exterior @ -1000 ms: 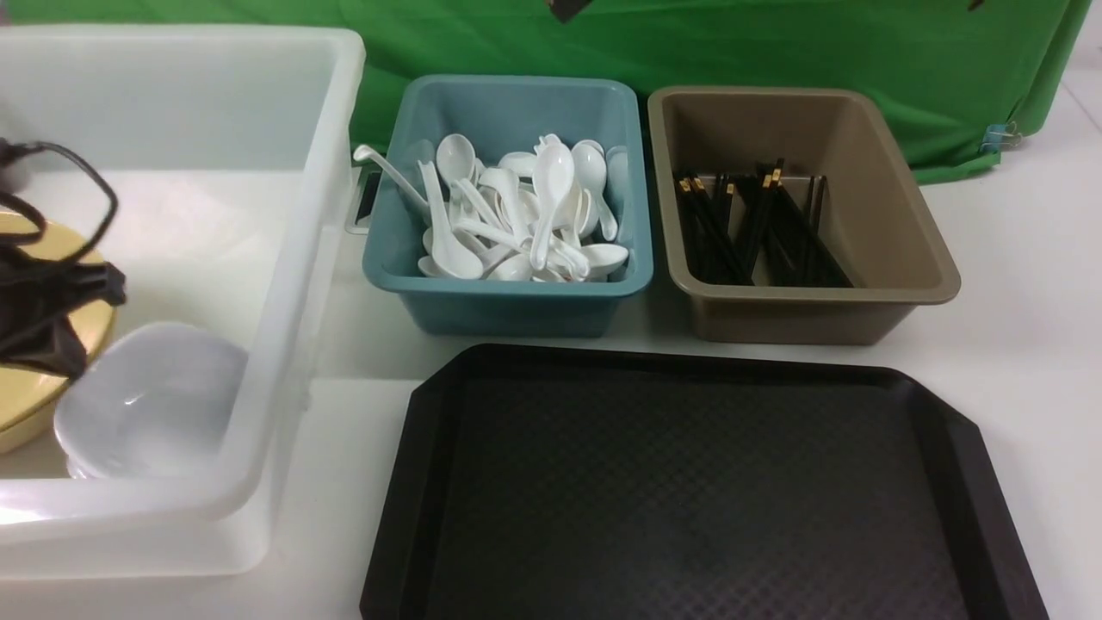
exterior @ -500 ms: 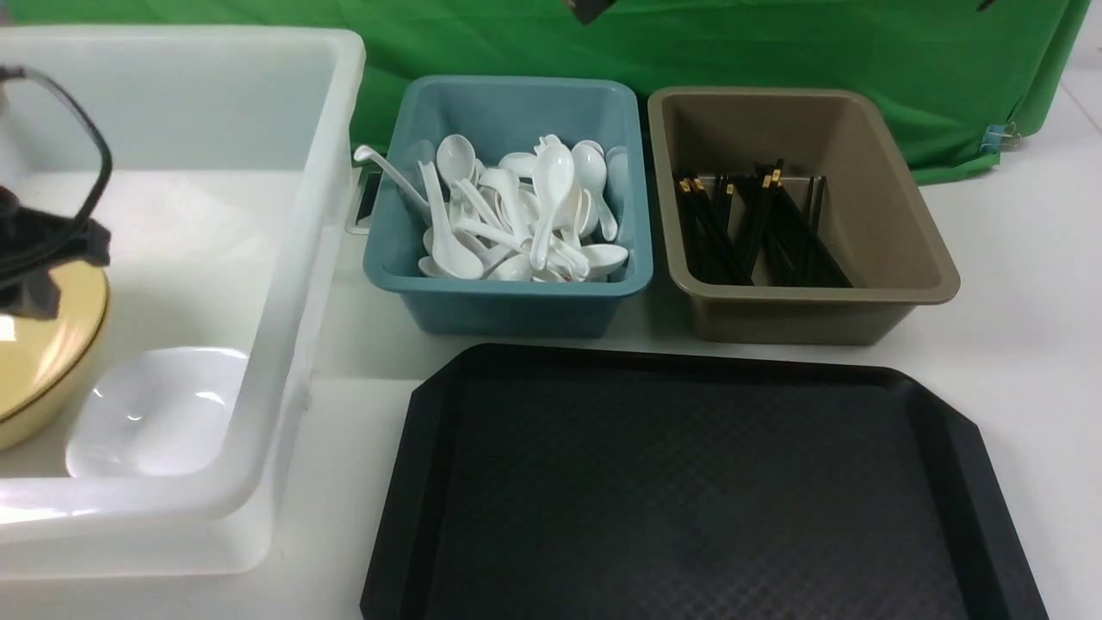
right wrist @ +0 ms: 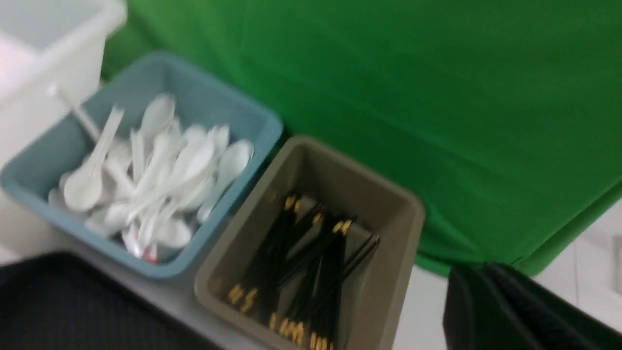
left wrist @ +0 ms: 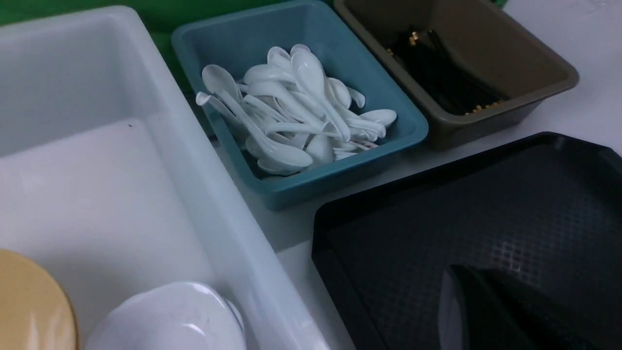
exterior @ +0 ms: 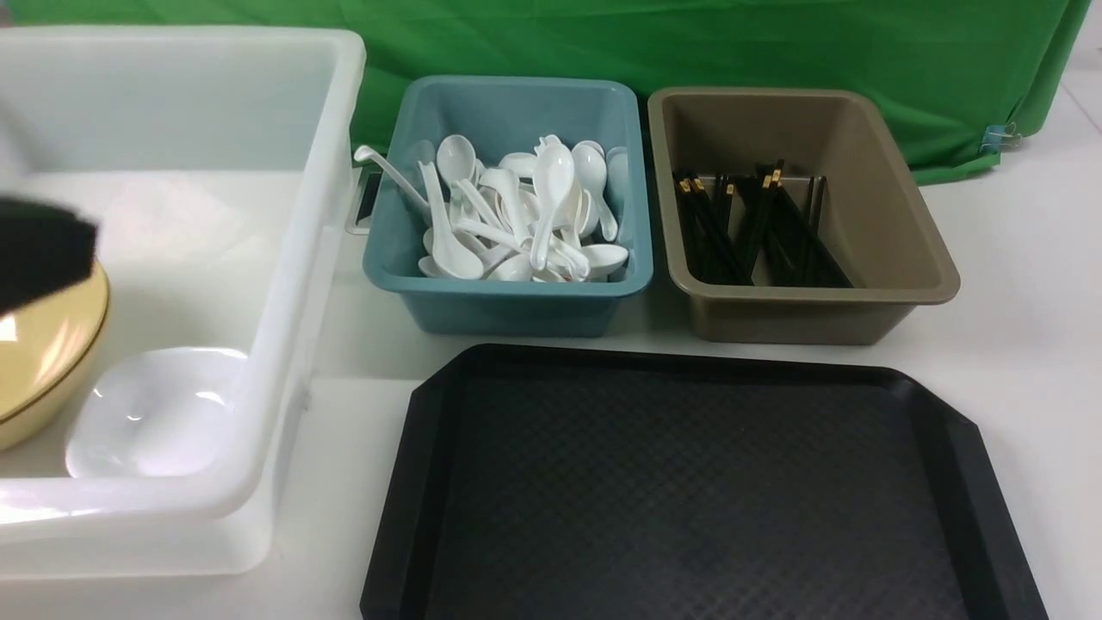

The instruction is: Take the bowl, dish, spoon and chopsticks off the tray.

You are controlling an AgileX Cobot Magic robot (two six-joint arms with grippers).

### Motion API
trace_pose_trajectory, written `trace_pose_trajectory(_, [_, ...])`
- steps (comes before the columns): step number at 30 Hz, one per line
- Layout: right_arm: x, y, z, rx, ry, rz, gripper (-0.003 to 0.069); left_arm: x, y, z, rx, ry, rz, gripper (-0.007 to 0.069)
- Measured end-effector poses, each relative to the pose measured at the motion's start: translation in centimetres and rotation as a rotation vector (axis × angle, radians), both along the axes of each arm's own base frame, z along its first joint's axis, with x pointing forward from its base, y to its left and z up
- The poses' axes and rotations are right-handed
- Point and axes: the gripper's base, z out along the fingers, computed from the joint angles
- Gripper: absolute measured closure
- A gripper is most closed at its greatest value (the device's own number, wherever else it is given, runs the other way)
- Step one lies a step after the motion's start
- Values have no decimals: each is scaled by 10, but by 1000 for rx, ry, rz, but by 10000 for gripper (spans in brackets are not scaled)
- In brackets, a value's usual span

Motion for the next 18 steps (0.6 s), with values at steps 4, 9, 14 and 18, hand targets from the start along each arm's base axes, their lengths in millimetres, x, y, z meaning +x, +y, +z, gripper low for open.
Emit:
trace_pose_trajectory(4, [-62,-30,-38,176,-203,54,652,-36,8,-32,-78,-93,46,636])
trace_pose_trajectory(9, [-118,-55,-99,330,-412,135,652,-56,14,-76,-145,-203,86,636])
trace_pose_trajectory(14, [-149,-67,-144,411,-602,206,652,-56,16,-105,-182,-238,110,636])
trace_pose_trajectory(18, [-164,-72,-163,463,-725,246,635,-50,13,-123,-254,-203,112,636])
